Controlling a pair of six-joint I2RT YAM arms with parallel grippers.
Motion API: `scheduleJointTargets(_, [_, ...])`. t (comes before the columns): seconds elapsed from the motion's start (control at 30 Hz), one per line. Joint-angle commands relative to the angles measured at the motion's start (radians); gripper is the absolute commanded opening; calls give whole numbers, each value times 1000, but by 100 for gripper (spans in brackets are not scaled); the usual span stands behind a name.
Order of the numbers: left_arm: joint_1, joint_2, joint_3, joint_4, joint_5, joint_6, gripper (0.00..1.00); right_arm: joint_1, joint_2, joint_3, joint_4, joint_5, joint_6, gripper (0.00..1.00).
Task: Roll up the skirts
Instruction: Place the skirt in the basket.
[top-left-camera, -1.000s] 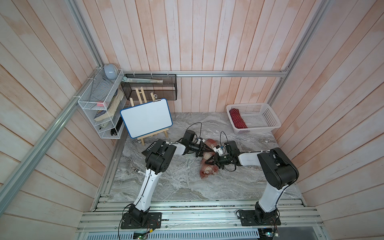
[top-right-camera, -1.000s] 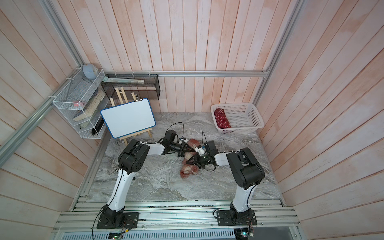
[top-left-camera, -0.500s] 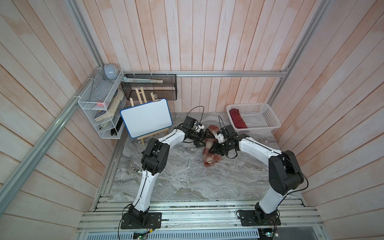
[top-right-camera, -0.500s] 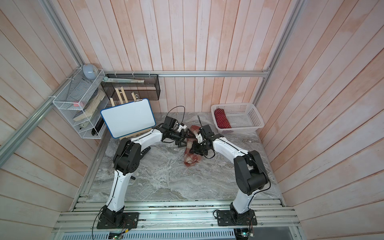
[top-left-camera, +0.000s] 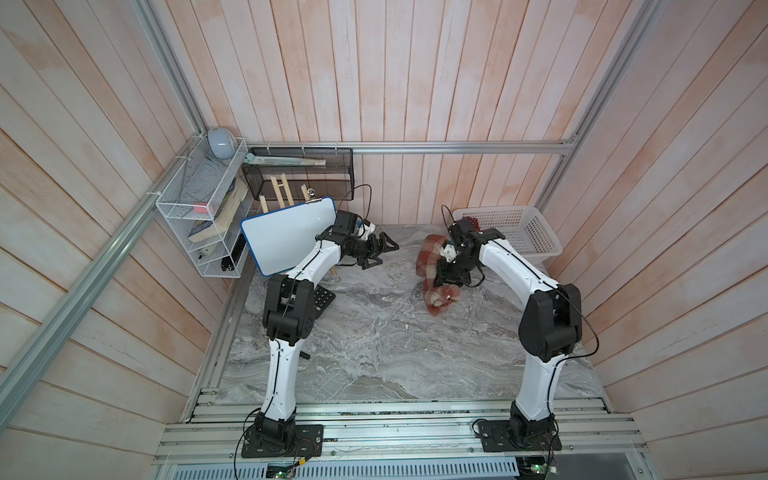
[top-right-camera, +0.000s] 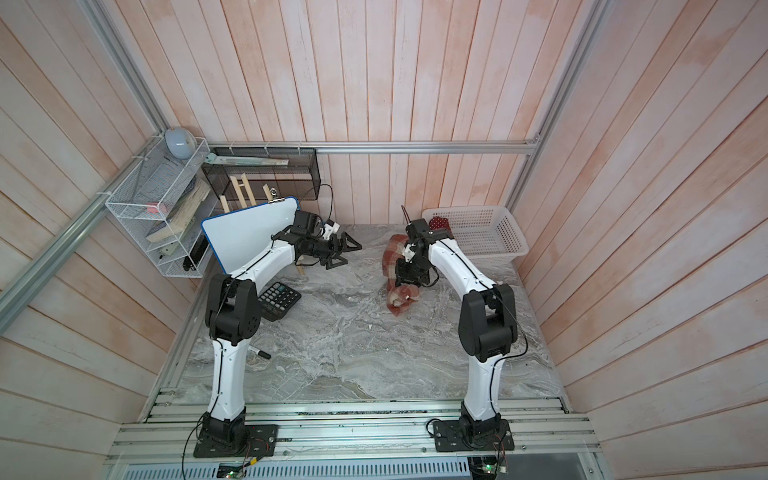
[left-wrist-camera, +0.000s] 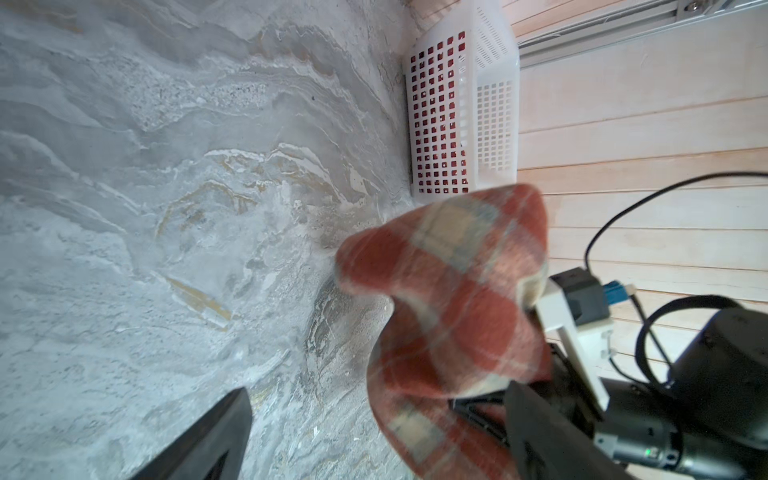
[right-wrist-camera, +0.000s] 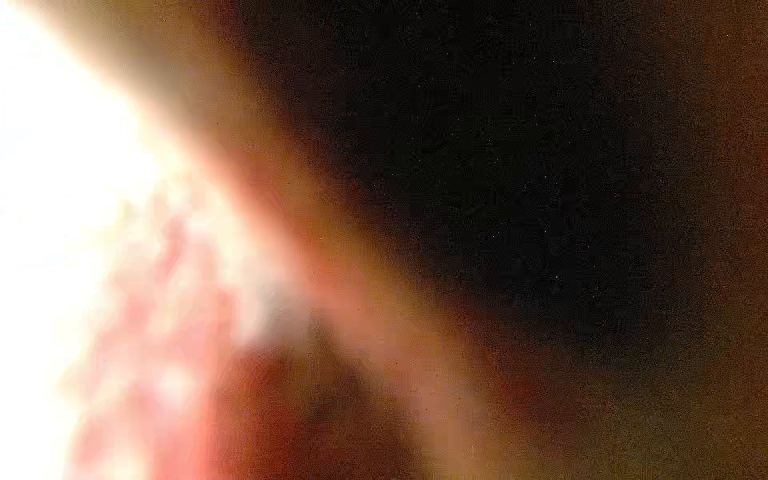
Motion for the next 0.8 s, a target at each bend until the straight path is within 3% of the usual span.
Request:
scheduleJointTargets(0.0, [1, 13, 115, -51, 16, 42, 100, -81, 11, 100, -104, 20, -21, 0])
scheduleJointTargets(0.07, [0, 32, 168, -68, 22, 53, 100, -90, 44, 216, -159, 115, -26, 0])
scheduleJointTargets(0.27, [5, 62, 197, -39, 58, 14, 100, -124, 223, 566, -267, 203, 1, 0])
scheduleJointTargets(0.43, [14, 33, 197, -79, 46, 72, 100, -182, 366, 816, -338, 258, 24, 0])
scheduleJointTargets(0.6, [32, -8, 118, -67, 62, 82, 100, -248, 388, 838, -300, 321, 17, 0])
scheduleJointTargets(0.77, [33, -77, -26, 29, 43, 66, 100, -290, 376, 793, -203, 497, -4, 0])
